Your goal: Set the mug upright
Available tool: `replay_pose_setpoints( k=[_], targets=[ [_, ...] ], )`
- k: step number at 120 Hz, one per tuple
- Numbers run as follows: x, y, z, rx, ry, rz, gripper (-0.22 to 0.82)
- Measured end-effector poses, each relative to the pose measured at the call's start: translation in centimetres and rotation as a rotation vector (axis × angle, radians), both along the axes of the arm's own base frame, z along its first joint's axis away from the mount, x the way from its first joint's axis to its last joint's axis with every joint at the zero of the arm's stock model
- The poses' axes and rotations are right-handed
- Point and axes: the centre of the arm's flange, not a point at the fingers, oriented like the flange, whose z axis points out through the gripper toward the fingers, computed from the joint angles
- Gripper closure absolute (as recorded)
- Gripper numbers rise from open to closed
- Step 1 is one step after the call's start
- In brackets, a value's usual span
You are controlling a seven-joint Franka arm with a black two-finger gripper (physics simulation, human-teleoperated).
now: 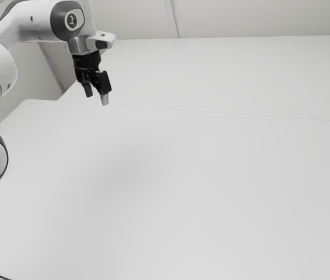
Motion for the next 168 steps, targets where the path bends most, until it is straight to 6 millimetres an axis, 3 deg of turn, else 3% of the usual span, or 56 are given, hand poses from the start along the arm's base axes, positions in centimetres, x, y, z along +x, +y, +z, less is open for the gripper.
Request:
replay_pose_setpoints(
  k=[13,22,38,48,60,73,89,109,134,168],
  targets=[
    [0.0,0.5,0.3,0.002,-0.015,0.058,0.0],
    [-0.3,2.2,1.0,-0.001,-0.028,0.116,0.0],
    [-2.6,10.4,2.9,-0.006,-0.057,0.299,0.0],
    [-5.8,15.4,3.6,0.002,-0.055,0.413,0.0],
    [-10.4,20.1,3.5,0.014,-0.051,0.523,0.0],
    [-13.8,25.1,3.7,0.019,-0.064,0.614,0.0],
    [-18.4,32.3,2.3,-0.008,-0.056,0.725,0.0],
    [-24.8,41.7,-1.8,-0.075,-0.021,0.849,0.0],
    [-25.0,48.9,-5.2,-0.056,-0.025,0.787,0.0],
    [-24.5,55.1,-9.1,-0.037,-0.073,0.616,0.0]
  ],
)
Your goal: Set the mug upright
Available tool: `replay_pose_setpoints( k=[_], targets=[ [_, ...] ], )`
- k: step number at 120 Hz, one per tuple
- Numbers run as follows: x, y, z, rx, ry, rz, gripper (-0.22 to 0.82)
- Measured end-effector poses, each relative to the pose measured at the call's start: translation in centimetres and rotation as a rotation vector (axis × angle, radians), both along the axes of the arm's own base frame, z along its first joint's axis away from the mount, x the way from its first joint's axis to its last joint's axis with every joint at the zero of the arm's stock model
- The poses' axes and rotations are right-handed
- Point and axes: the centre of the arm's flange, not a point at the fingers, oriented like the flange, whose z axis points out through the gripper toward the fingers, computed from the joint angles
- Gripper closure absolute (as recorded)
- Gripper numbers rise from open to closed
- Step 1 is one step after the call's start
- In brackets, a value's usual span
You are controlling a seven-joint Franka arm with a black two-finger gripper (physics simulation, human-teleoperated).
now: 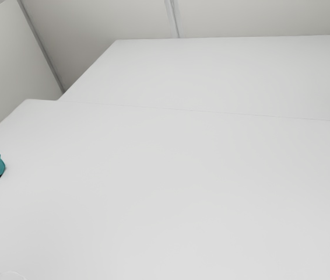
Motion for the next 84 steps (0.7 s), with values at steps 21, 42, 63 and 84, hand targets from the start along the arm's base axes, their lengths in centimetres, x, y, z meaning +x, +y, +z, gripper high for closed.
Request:
replay_pose_setpoints(
  k=[21,42,63,84],
  targets=[
    [1.2,2.5,-3.4,-0.031,-0.069,-0.105,0.0],
    [1.7,3.8,-5.2,-0.073,-0.161,-0.169,0.0],
    [2.8,4.7,-6.3,-0.091,-0.244,-0.238,0.0],
    [4.0,4.9,-8.9,-0.13,-0.289,-0.287,0.0]
  ],
)
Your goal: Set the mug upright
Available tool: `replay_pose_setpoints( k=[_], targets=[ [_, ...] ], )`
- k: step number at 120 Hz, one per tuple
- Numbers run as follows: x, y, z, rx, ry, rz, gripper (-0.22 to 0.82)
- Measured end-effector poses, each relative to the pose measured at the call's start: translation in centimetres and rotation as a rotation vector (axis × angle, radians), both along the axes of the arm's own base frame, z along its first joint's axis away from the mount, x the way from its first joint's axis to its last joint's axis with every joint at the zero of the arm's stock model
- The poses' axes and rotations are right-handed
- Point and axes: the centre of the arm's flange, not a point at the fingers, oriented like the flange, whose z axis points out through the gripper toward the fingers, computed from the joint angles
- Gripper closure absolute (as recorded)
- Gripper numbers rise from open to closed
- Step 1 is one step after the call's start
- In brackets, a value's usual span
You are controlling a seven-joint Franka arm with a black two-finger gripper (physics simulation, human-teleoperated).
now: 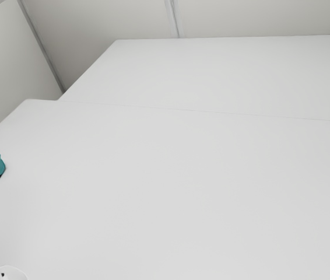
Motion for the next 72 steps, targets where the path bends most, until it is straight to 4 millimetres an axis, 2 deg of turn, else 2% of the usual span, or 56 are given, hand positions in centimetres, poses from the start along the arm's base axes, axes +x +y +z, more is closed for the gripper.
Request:
replay_pose_setpoints(
  k=[31,72],
  targets=[
    [-0.5,0.6,-2.4,-0.027,-0.011,-0.031,0.0],
    [-1.1,1.0,-3.2,-0.081,-0.072,-0.046,0.0]
  ],
)
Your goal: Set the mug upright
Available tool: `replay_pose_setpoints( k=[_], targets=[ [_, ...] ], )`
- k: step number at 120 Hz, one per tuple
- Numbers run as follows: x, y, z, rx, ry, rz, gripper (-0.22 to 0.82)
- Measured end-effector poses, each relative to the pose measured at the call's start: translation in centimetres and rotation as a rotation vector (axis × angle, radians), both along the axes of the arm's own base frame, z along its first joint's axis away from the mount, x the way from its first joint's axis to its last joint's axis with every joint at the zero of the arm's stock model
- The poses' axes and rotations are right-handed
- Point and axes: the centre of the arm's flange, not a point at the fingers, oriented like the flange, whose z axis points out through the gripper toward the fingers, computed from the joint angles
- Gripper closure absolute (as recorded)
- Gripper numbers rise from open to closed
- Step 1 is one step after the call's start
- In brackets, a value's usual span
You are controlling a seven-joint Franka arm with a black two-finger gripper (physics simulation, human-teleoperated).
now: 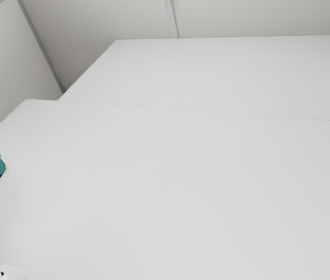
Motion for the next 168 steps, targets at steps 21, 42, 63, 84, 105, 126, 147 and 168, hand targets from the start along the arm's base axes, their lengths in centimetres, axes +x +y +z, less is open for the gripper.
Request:
replay_pose_setpoints(
  k=[21,42,63,84,105,126,147,168],
  targets=[
    [-0.7,0.4,-1.2,-0.041,-0.03,0.01,0.0],
    [-0.8,0.6,-1.4,-0.069,-0.063,0.01,0.0],
    [-0.8,0.7,-2.3,-0.094,-0.085,0.007,0.0],
    [-1.0,0.8,-2.8,-0.122,-0.108,0.01,0.0],
    [-0.9,0.7,-3.0,-0.151,-0.135,0.011,0.0],
    [-1.0,0.6,-3.3,-0.18,-0.155,0.012,0.0],
    [-1.1,0.5,-3.9,-0.215,-0.183,0.014,0.0],
    [-1.6,0.7,-4.1,-0.232,-0.199,0.019,0.0]
  ],
)
